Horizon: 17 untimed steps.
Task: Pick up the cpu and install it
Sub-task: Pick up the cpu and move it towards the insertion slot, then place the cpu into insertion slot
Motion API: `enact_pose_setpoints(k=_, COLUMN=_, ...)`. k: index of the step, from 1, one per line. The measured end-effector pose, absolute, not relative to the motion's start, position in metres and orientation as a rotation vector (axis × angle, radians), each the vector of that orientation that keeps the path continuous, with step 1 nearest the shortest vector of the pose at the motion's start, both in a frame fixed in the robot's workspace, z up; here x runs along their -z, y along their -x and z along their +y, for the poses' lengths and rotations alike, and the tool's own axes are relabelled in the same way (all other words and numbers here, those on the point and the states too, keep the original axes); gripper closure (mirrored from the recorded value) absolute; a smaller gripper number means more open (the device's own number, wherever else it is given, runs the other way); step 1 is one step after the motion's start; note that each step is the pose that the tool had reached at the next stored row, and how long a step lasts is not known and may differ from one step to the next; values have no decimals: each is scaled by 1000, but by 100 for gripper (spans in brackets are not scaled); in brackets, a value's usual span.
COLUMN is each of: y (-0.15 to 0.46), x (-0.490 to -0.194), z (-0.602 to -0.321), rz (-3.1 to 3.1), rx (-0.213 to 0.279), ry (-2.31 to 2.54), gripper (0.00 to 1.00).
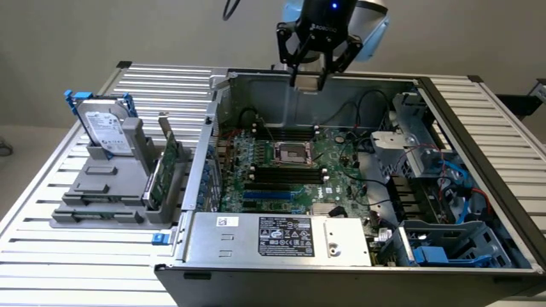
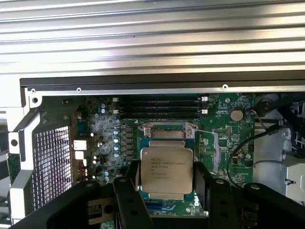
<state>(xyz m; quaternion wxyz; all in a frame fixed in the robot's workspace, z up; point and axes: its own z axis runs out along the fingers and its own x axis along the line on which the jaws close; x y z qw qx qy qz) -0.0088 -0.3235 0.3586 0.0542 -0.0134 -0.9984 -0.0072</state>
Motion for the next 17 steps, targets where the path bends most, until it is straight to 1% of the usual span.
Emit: enact_pose_setpoints(k=17, y=9, x=-356, z=-323, rz=-3043, rx=18, ry=41, gripper=45)
